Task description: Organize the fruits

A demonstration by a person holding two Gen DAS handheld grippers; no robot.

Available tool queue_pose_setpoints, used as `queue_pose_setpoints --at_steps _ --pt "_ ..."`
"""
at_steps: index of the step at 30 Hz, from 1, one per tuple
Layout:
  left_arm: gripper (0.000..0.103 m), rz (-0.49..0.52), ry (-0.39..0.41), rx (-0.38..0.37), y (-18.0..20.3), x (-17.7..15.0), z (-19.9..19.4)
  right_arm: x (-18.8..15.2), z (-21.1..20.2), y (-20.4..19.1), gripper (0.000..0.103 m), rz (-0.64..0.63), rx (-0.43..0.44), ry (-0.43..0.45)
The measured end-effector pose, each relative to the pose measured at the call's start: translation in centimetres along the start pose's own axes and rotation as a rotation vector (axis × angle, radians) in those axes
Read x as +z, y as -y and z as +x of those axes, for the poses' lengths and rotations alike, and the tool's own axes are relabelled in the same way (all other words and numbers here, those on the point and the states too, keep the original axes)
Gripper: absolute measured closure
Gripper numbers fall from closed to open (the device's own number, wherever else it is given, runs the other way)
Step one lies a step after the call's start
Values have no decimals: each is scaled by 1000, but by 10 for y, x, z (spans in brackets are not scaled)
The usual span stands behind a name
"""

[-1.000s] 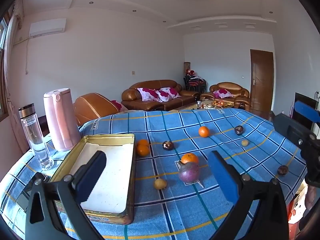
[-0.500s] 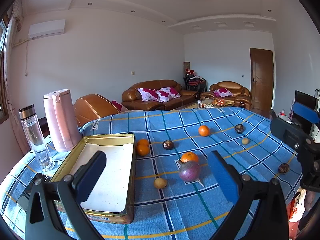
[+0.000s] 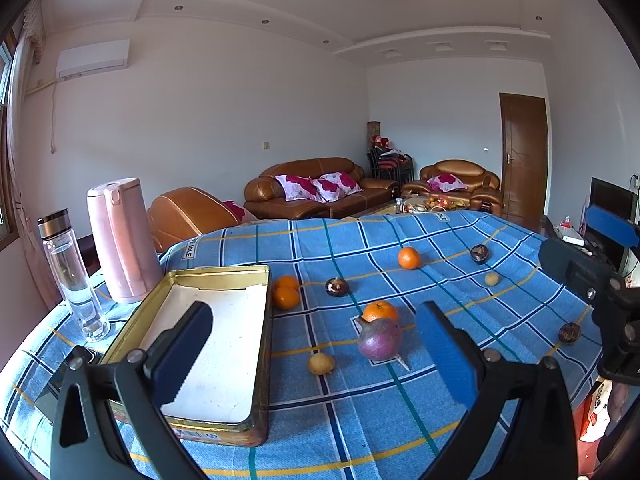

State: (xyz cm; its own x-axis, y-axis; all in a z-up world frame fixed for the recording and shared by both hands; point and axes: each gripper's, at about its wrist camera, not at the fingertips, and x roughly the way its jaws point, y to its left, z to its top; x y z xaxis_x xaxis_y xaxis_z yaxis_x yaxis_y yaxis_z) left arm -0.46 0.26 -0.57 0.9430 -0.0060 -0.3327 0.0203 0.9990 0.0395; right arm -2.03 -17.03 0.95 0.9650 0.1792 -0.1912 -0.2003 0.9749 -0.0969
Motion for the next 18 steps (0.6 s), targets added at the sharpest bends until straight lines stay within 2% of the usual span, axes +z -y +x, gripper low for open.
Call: queue_pose_setpoints --at_steps 18 --pt "0 8 -7 -1 3 -3 2 -2 3 -2 1 -2 -2 -8"
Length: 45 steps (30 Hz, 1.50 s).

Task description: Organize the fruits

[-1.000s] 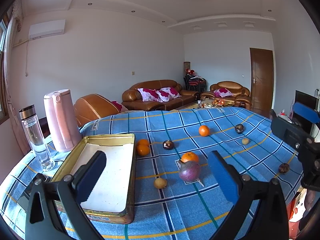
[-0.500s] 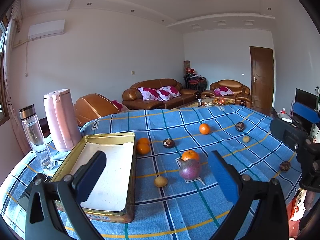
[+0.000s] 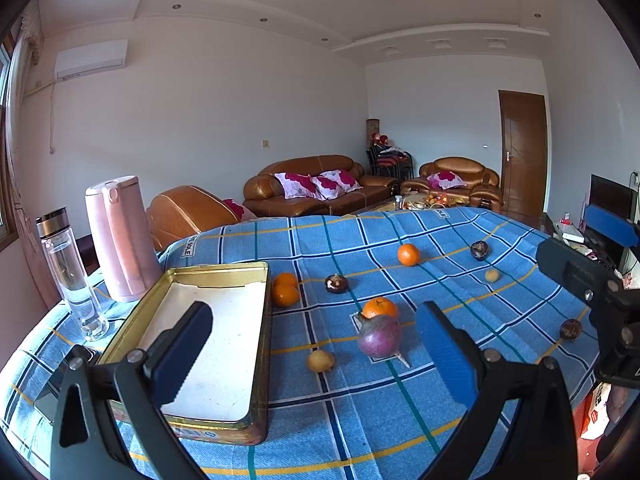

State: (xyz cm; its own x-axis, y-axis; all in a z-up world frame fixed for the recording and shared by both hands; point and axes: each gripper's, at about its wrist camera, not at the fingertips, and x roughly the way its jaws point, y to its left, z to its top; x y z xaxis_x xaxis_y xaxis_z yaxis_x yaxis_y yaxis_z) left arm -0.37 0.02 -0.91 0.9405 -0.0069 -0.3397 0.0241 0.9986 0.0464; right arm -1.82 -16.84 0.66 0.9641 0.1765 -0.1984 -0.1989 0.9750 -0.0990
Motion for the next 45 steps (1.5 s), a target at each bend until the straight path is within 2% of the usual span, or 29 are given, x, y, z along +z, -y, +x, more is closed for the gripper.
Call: queue_pose_setpoints --at_steps 12,25,35,45 --pt "0 3 -6 0 0 -2 2 -2 1 0 1 2 -2 -3" --pt "0 34 -46 -4 13 -13 18 -21 10 13 1 22 -22 -43" --pt "0 67 -107 -34 34 -27 38 -48 15 43 1 20 -102 -93" --pt "0 97 -163 -113 59 -42 58 -107 15 113 1 123 -246 -207"
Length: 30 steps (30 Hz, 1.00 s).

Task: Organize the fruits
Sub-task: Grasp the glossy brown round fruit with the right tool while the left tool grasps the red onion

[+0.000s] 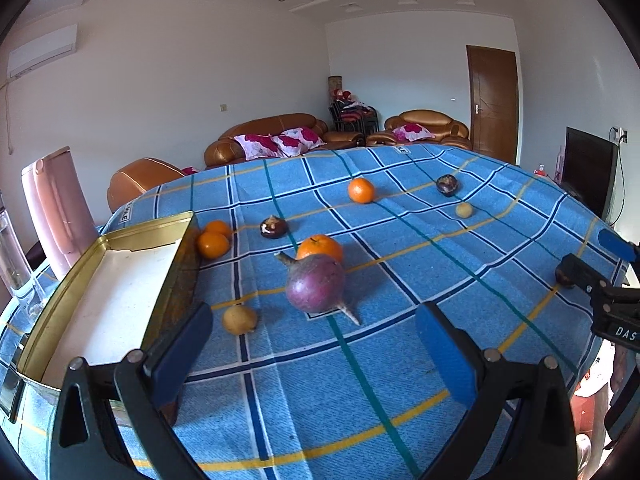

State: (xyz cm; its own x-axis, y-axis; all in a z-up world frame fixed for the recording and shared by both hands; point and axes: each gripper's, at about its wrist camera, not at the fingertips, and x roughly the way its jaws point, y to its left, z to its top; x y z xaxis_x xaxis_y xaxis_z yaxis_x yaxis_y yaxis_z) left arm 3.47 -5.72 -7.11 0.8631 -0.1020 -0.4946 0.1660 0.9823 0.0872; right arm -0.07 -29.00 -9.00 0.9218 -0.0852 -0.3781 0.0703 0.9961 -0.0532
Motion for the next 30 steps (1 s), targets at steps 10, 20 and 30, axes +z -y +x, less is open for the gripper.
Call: queue_pose_setpoints --at_steps 10,20,30 --pt "0 -9 -43 -11 4 -4 17 -25 26 44 12 93 -17 -106" --pt "17 -44 -83 -27 -7 4 31 -27 49 41 61 68 36 -162" --pt "40 -124 -220 -93 -19 16 77 3 48 0 61 -24 140 -92"
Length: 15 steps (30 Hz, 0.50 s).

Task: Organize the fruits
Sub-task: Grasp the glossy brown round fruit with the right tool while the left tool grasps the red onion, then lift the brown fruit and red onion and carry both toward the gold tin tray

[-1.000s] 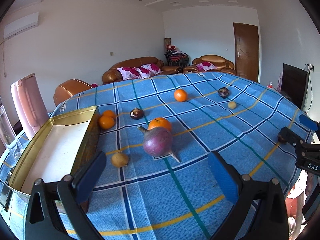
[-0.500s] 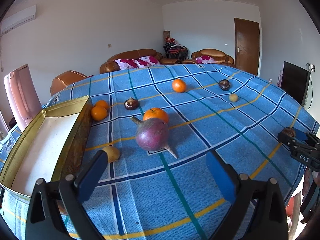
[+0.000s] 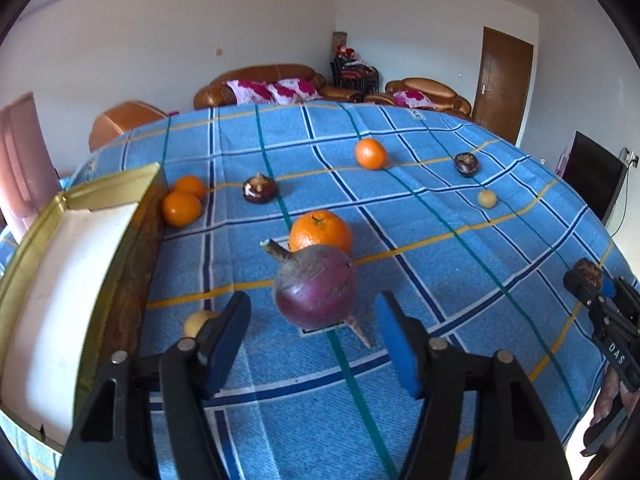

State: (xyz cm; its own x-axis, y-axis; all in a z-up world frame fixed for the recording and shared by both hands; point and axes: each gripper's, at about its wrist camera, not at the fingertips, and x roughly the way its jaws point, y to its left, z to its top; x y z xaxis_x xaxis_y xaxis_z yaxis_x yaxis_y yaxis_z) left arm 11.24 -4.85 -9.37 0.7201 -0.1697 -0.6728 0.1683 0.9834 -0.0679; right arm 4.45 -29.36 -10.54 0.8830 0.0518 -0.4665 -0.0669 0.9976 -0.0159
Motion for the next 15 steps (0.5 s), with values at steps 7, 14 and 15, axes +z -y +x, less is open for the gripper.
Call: queue_pose_setpoints --at_steps 7,14,15 --pt "40 4 -45 22 1 11 16 25 1 -43 61 -71 84 45" --pt "49 10 -107 -11 -1 14 32 44 5 -68 60 -91 135 79" --pt "49 5 -107 -16 -2 14 32 45 8 -71 60 -92 141 78"
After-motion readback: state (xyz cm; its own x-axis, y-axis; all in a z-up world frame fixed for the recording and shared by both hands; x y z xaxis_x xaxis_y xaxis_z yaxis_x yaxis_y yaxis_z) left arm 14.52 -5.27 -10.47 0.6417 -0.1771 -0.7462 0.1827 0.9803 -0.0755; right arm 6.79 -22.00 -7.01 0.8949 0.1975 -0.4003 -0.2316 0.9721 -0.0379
